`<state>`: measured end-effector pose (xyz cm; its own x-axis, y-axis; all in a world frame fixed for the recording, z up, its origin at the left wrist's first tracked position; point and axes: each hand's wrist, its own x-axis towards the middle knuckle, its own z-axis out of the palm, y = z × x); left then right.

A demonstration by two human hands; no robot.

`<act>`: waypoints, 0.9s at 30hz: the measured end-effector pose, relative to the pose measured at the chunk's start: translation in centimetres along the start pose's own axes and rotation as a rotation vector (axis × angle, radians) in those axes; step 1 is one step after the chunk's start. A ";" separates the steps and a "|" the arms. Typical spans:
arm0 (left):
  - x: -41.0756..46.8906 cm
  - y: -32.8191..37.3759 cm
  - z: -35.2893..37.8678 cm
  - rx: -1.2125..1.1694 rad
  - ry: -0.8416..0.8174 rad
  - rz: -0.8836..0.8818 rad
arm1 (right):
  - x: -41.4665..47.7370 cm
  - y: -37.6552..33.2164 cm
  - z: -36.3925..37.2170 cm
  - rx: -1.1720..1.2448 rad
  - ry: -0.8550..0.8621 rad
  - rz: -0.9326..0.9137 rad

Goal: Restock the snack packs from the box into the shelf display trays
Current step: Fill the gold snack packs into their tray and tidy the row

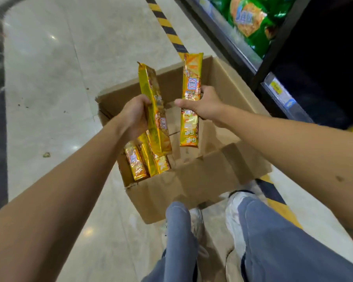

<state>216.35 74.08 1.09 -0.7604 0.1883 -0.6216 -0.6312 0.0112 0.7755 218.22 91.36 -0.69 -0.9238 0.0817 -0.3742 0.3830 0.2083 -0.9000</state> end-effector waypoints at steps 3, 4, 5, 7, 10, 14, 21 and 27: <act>-3.3 2.7 0.6 0.075 -0.073 0.078 | -2.9 -3.4 -0.6 -0.036 -0.006 -0.027; -4.4 3.4 0.8 0.134 -0.087 0.127 | -3.9 -4.3 -1.0 -0.044 0.001 -0.035; -5.4 4.0 1.0 0.186 -0.091 0.166 | -5.0 -5.2 -1.4 -0.055 0.010 -0.040; -7.6 5.0 1.5 0.236 -0.110 0.209 | -7.5 -6.9 -2.4 -0.085 0.029 -0.039; -10.7 5.9 2.6 0.221 -0.143 0.240 | -11.1 -8.4 -4.1 -0.092 0.059 -0.037; -14.7 5.9 4.1 0.247 -0.132 0.295 | -15.7 -9.7 -5.8 -0.064 0.098 -0.048; -19.5 5.3 6.7 0.291 -0.198 0.389 | -21.8 -10.2 -8.7 0.003 0.067 -0.019; -22.1 6.2 10.8 0.459 -0.311 0.435 | -25.4 -9.2 -11.9 -0.020 0.192 -0.013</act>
<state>230.92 80.56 20.85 -0.8068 0.5409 -0.2376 -0.0999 0.2715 0.9572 238.13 98.93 19.76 -0.9132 0.2633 -0.3110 0.3724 0.2295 -0.8993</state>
